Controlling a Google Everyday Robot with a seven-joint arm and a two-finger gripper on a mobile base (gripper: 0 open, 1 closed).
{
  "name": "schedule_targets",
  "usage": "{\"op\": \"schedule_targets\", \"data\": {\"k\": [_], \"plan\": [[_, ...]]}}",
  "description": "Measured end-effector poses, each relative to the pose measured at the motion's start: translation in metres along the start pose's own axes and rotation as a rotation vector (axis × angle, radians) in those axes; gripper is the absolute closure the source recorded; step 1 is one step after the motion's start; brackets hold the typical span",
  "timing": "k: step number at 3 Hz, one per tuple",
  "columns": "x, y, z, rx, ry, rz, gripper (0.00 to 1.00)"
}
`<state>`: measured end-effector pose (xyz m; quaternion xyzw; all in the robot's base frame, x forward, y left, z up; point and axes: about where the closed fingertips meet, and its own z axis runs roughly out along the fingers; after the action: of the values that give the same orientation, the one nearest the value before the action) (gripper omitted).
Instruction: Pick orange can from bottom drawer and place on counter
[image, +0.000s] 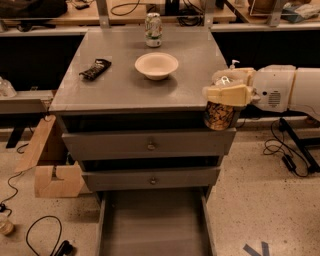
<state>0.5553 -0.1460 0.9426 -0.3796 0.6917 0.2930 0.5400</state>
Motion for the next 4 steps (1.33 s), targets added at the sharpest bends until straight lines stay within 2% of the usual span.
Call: {"op": "schedule_targets", "data": {"k": [1,3,4], "plan": [[-0.013,-0.017,0.014,0.036,-0.012,-0.007,1.00],[-0.044,-0.091,0.073,0.136,-0.058,0.049,1.00],[-0.046,-0.123,0.098,0.183,-0.098,0.083,1.00]]}}
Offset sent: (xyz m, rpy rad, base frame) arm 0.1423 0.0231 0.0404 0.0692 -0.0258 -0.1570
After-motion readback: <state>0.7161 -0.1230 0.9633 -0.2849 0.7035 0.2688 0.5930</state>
